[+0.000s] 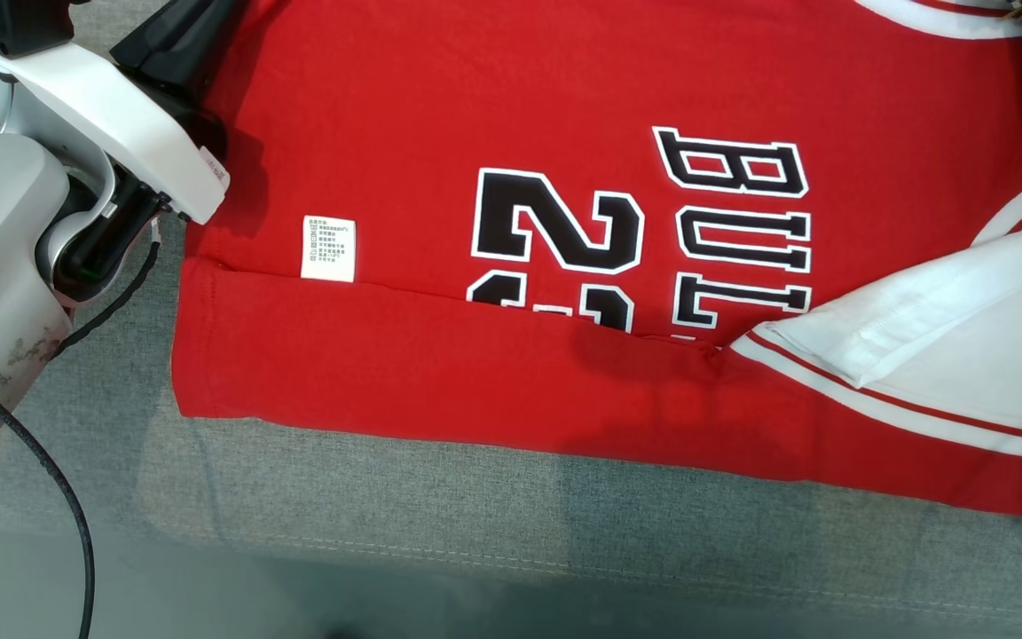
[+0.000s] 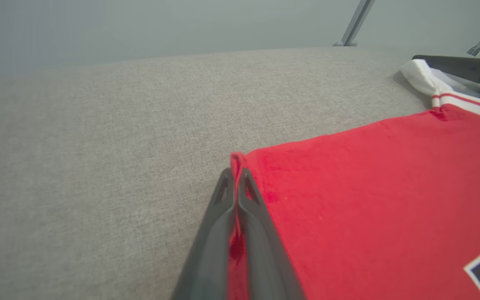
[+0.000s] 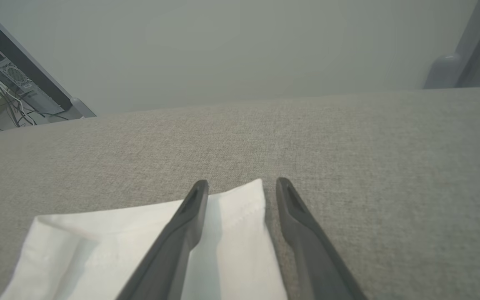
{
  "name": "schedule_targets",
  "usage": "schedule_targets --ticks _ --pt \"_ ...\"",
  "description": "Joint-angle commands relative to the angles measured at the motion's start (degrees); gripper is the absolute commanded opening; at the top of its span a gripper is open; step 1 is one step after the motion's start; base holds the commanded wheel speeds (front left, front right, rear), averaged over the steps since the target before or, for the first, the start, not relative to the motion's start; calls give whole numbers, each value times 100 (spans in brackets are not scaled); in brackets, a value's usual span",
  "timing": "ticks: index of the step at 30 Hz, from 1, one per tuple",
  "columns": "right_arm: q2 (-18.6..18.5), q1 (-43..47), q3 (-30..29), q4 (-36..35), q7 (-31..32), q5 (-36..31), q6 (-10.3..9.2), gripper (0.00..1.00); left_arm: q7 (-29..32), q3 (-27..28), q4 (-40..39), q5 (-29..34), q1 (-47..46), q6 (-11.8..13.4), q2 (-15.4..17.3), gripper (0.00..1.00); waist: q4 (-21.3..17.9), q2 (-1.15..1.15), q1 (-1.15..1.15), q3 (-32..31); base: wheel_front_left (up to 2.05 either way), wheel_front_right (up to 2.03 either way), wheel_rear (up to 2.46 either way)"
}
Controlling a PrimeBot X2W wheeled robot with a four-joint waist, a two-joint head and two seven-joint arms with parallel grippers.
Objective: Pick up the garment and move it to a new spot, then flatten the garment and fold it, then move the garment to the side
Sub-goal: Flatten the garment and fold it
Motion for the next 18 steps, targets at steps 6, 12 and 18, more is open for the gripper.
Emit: schedule_targets --ticks 6,12,18 --pt "122 126 120 275 32 30 -16 38 -72 133 -14 -107 -187 2 312 0 -50 0 0 -29 0 0 0" --pt "150 44 183 194 -196 131 -16 0 -74 183 8 -121 -207 2 333 0 -109 0 0 -56 0 0 0" --pt "71 140 237 -183 -445 463 -16 0 -75 318 108 -156 -69 2 372 0 -243 0 0 -206 0 0 0"
